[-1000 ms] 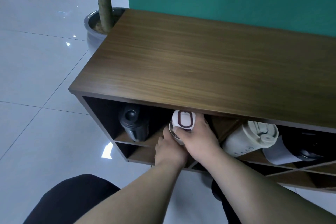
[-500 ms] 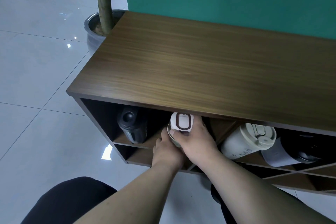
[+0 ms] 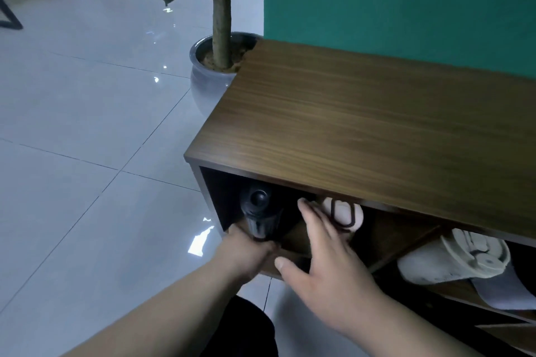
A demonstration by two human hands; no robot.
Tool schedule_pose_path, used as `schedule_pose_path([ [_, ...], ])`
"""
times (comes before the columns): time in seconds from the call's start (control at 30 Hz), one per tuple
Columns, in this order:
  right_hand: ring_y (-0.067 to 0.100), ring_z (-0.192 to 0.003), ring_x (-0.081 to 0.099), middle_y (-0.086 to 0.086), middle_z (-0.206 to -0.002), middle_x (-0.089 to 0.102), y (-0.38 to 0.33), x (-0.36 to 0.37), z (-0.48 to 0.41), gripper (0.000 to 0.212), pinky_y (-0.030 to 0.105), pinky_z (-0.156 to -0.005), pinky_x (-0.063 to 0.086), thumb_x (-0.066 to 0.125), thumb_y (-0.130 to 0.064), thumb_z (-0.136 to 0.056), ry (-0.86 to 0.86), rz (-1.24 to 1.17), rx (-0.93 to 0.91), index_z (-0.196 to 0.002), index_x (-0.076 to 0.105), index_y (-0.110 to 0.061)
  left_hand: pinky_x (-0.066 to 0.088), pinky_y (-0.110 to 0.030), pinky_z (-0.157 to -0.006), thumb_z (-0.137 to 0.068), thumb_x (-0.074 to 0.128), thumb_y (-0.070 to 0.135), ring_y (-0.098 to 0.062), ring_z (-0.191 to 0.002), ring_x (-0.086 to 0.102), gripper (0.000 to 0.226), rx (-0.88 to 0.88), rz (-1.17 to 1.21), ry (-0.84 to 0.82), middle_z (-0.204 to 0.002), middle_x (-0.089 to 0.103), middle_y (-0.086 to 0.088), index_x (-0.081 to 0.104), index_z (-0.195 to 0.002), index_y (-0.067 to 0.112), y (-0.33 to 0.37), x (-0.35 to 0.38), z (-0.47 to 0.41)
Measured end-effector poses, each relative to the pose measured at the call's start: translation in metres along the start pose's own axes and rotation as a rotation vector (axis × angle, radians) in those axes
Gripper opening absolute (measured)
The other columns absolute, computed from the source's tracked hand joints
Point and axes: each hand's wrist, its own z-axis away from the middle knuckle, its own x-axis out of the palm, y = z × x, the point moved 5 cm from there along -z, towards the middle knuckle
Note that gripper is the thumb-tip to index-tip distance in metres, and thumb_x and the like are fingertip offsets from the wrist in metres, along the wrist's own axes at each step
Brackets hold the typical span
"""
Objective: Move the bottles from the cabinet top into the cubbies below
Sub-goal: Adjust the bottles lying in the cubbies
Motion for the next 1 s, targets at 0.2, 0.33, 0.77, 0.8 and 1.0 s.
schedule_pose_path([
  [0.2,0.022,-0.143,0.038,0.002,-0.151,0.046,-0.006,0.024,-0.061,0.091,0.039,-0.117,0.031,0.071,-0.059,-0.068,0.101,-0.175,0.257,-0.145,0.038,-0.024,0.055,-0.038,-0.092,-0.081,0.075,0.05,-0.038,-0.123,0.065,0.093,0.003,0.097,0.045,-0.139,0.063,-0.016,0.03,-0.152,0.01,-0.008,-0.009,-0.02],
  [0.33,0.019,-0.116,0.061,-0.006,-0.124,0.065,-0.008,0.033,-0.085,0.086,0.038,-0.1,0.049,0.076,-0.061,-0.05,0.075,-0.265,0.405,-0.125,0.057,-0.025,0.059,-0.042,-0.091,-0.055,0.073,0.056,-0.035,-0.118,0.067,0.108,0.045,0.182,-0.004,-0.133,0.063,-0.013,0.033,-0.146,0.015,-0.005,-0.007,-0.027],
  [0.77,0.02,-0.117,0.061,-0.005,-0.127,0.062,-0.002,0.041,-0.091,0.07,0.029,-0.086,0.045,0.082,-0.04,-0.068,0.062,-0.222,0.393,-0.129,0.049,-0.027,0.057,-0.038,-0.091,-0.094,0.063,0.034,-0.029,-0.101,0.066,0.04,0.098,0.188,0.007,-0.104,0.066,0.001,0.043,-0.126,0.02,-0.001,-0.002,-0.034],
  [0.8,0.02,-0.117,0.061,-0.005,-0.127,0.062,-0.002,0.04,-0.091,0.069,0.029,-0.084,0.043,0.081,-0.04,-0.07,0.059,-0.214,0.385,-0.129,0.049,-0.028,0.055,-0.036,-0.088,-0.095,0.063,0.034,-0.029,-0.099,0.065,0.044,0.102,0.183,0.011,-0.103,0.066,0.001,0.044,-0.131,0.018,-0.001,-0.002,-0.035],
  [1.0,0.024,-0.122,0.058,-0.001,-0.134,0.058,0.001,0.042,-0.091,0.073,0.033,-0.09,0.046,0.08,-0.048,-0.069,0.074,-0.179,0.377,-0.132,0.046,-0.029,0.05,-0.031,-0.082,-0.094,0.065,0.032,-0.025,-0.099,0.064,0.055,0.108,0.215,0.009,-0.106,0.066,0.003,0.043,-0.144,0.02,-0.004,-0.002,-0.037],
])
